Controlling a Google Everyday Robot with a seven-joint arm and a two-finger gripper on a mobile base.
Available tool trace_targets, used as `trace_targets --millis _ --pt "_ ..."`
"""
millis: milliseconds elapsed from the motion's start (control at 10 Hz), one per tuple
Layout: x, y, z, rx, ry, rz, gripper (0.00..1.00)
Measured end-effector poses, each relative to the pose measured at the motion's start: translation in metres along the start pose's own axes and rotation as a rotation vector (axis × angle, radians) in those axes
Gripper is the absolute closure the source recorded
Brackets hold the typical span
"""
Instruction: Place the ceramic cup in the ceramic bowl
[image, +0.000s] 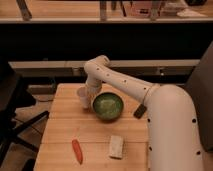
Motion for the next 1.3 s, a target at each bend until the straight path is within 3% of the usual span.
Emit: trace_targets --millis 300,500,900,1300 --pt "0.009 0.012 -0.009 0.009 -0.001 0.014 1.0" --pt "0.016 0.037 -0.017 0.019 -0.002 0.033 1.0" --pt "0.023 0.059 -0.026 0.04 -0.007 0.049 1.0" --pt "0.033 0.096 -0.039 0.063 -0.012 0.082 1.0"
